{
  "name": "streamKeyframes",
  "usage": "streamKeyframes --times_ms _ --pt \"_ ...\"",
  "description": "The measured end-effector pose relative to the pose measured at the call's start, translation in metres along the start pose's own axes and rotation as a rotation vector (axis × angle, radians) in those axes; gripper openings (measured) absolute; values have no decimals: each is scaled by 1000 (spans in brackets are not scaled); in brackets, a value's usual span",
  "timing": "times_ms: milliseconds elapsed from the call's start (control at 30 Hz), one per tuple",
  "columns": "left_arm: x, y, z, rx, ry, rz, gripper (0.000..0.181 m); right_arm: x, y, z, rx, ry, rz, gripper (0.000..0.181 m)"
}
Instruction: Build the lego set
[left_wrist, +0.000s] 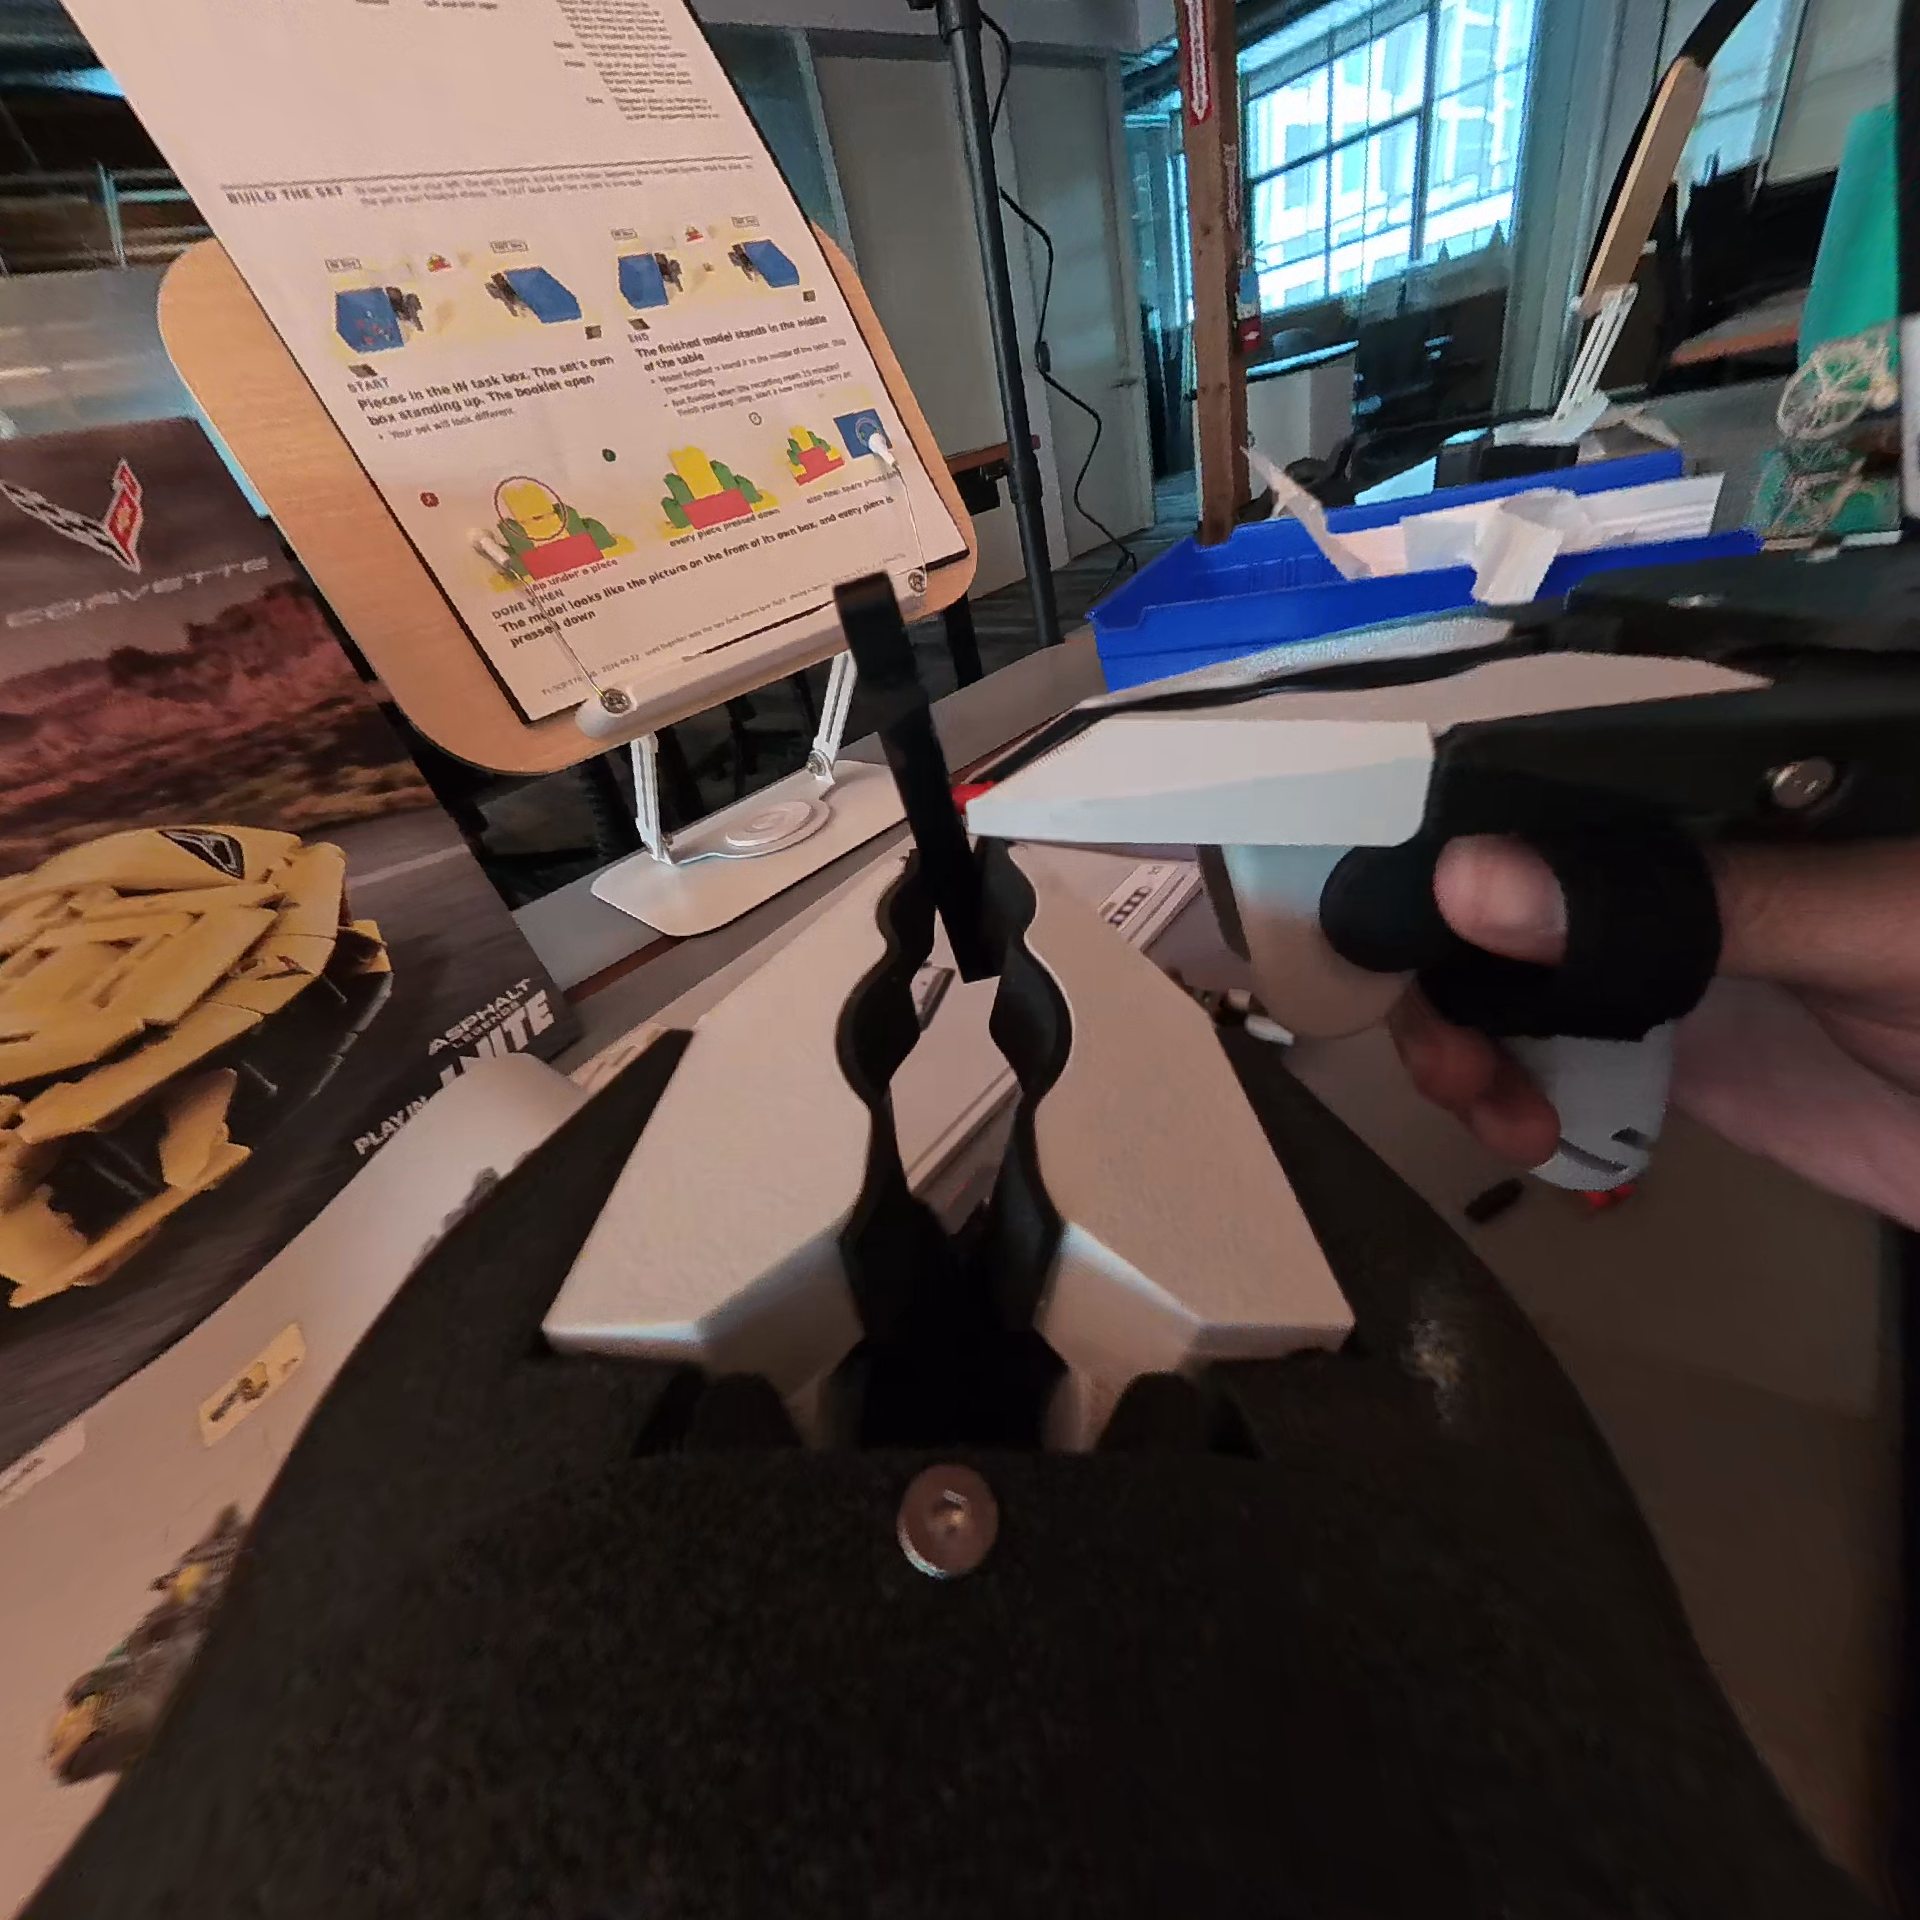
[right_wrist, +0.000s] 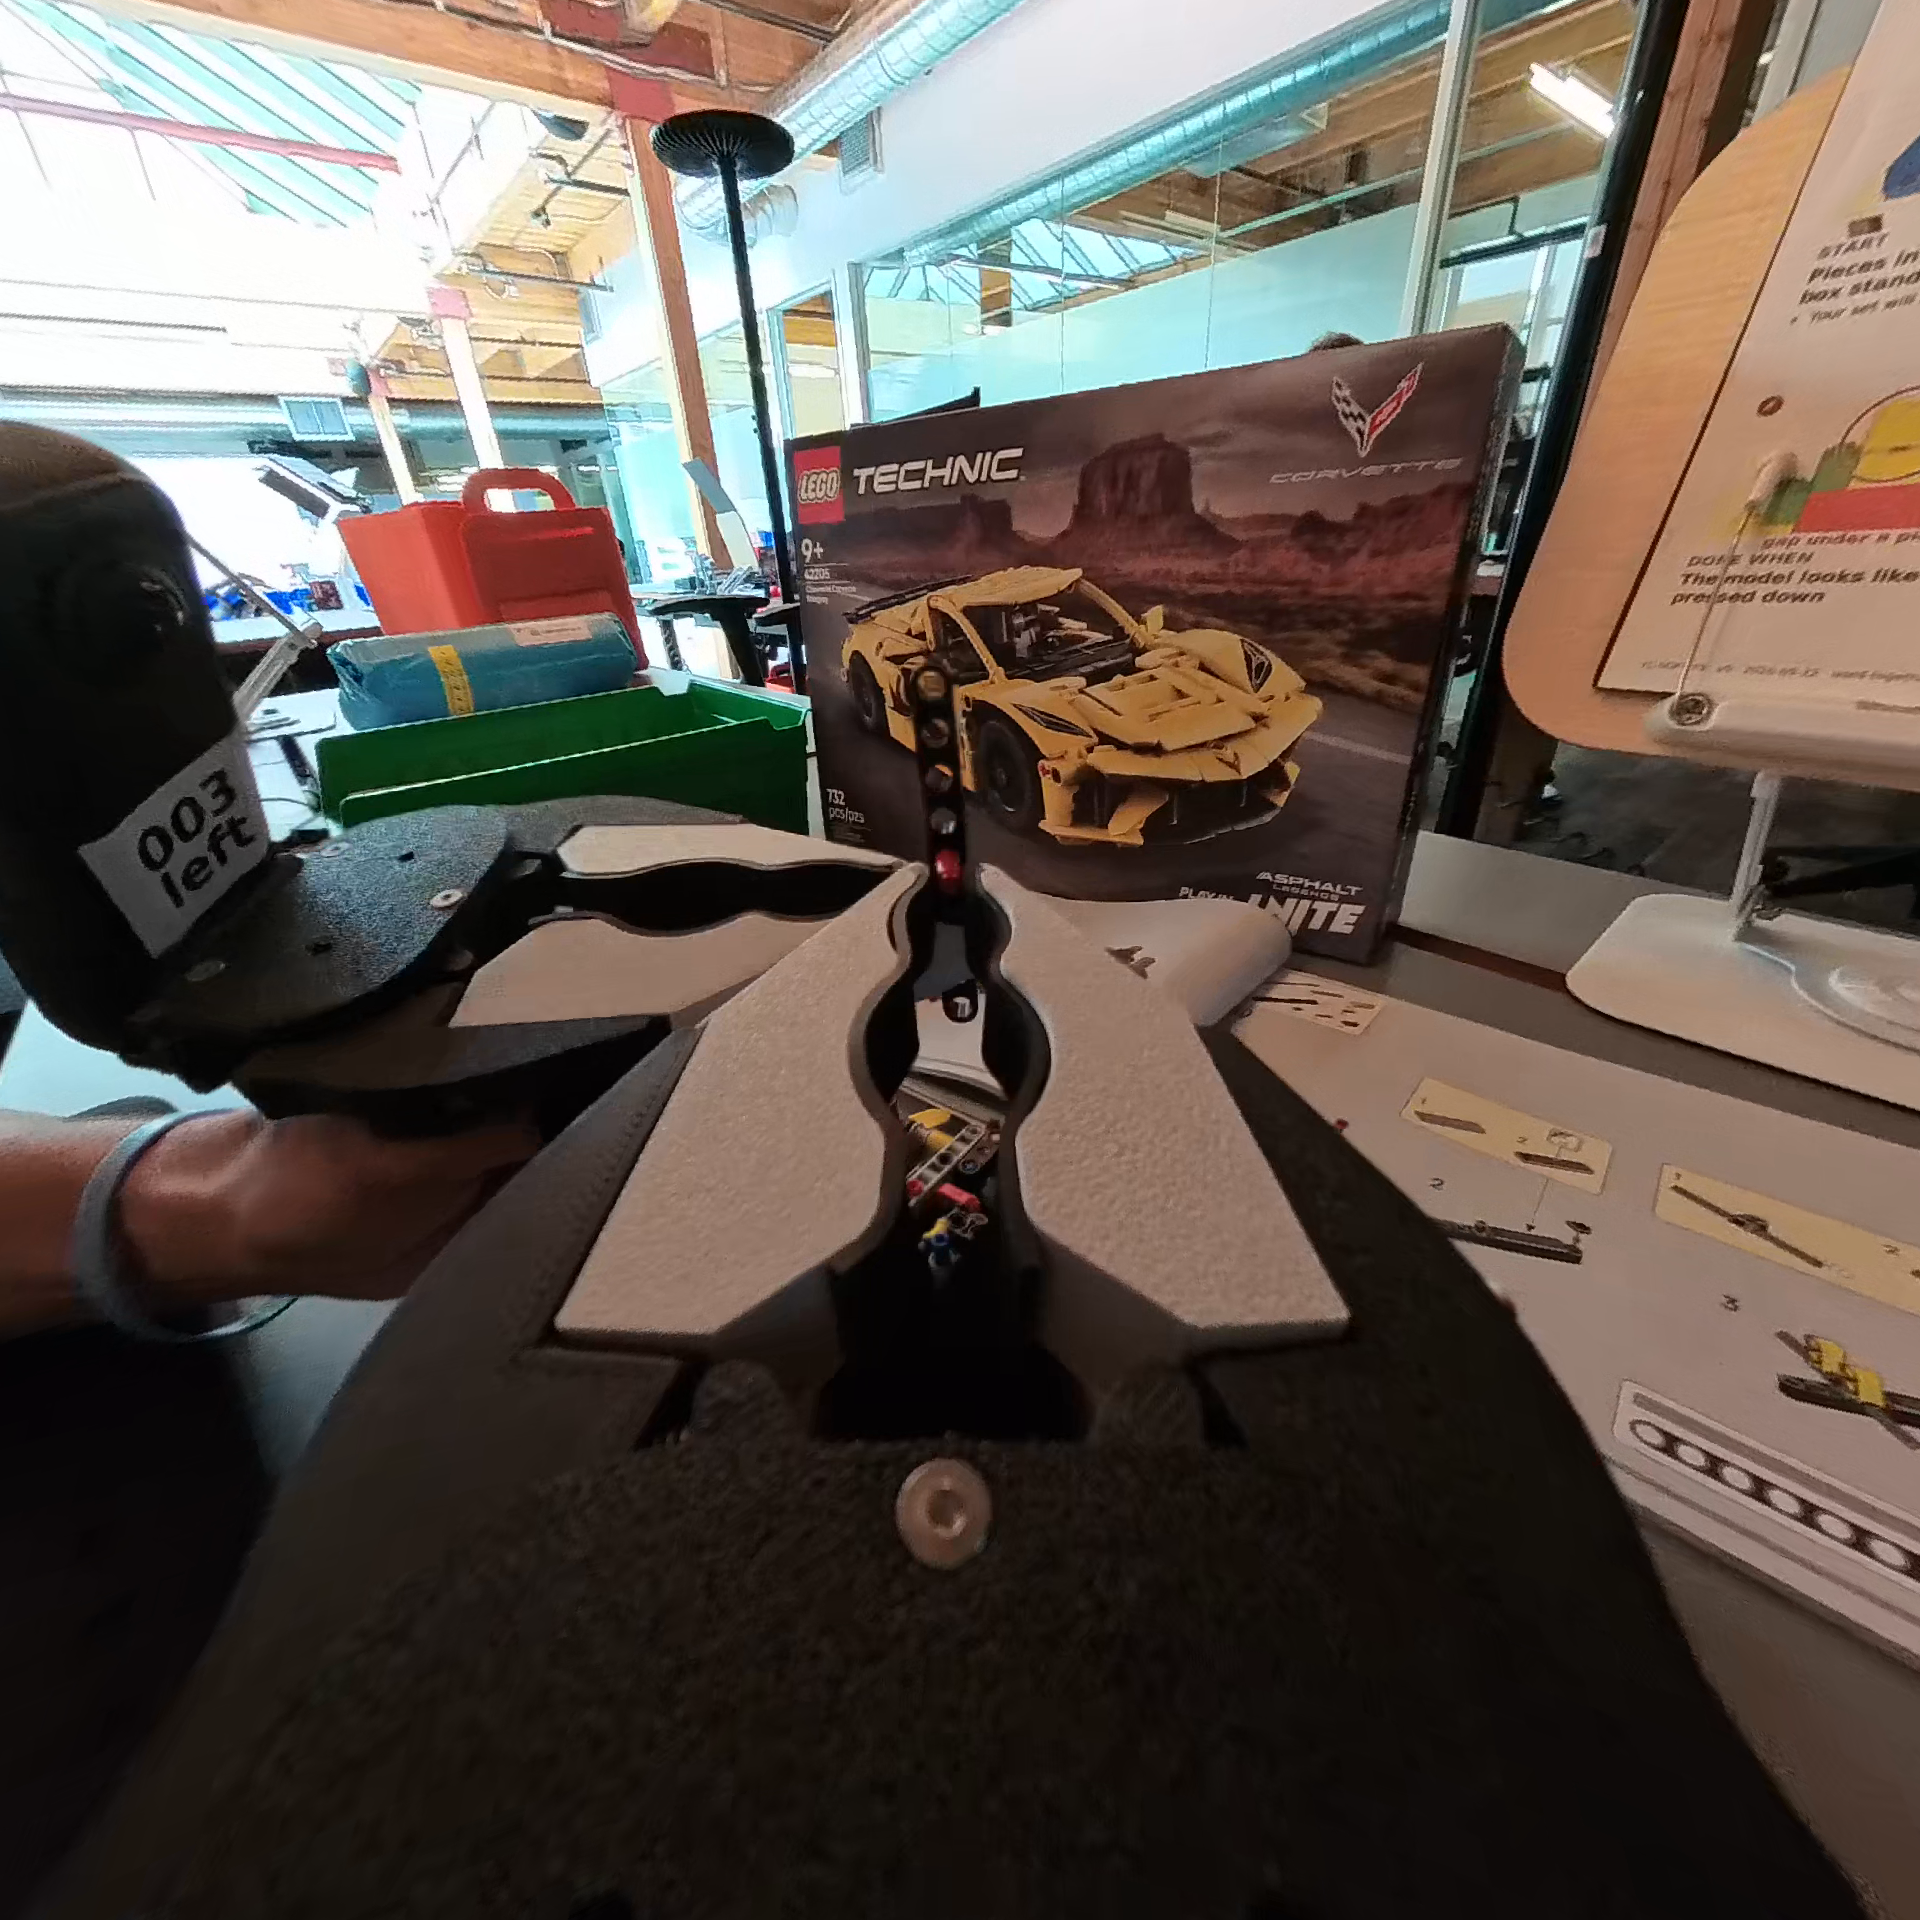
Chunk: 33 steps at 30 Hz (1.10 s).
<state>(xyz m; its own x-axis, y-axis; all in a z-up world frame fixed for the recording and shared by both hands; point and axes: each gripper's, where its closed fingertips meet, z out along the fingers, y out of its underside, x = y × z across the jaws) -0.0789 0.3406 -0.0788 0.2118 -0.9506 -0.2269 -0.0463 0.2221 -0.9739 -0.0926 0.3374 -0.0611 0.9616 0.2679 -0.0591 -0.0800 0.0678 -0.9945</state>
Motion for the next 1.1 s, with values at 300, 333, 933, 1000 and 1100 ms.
streamKeyframes --times_ms 300,333,933,1000,1100 --pt "-2 9 -2 -53 2 305 7 0 10 -2 -80 32 -141 4" --pt "-2 10 -2 -59 5 319 7 0 11 -2 -87 36 -149 4" --pt "5 16 -6 -88 193 45 6 -4 14 0 -84 -48 66 5" --pt "11 11 -6 -80 290 -136 7 -8 10 -3 -73 -121 152 14" --pt "28 -1 -15 -58 511 -431 7 -15 6 -7 -67 -273 295 35"
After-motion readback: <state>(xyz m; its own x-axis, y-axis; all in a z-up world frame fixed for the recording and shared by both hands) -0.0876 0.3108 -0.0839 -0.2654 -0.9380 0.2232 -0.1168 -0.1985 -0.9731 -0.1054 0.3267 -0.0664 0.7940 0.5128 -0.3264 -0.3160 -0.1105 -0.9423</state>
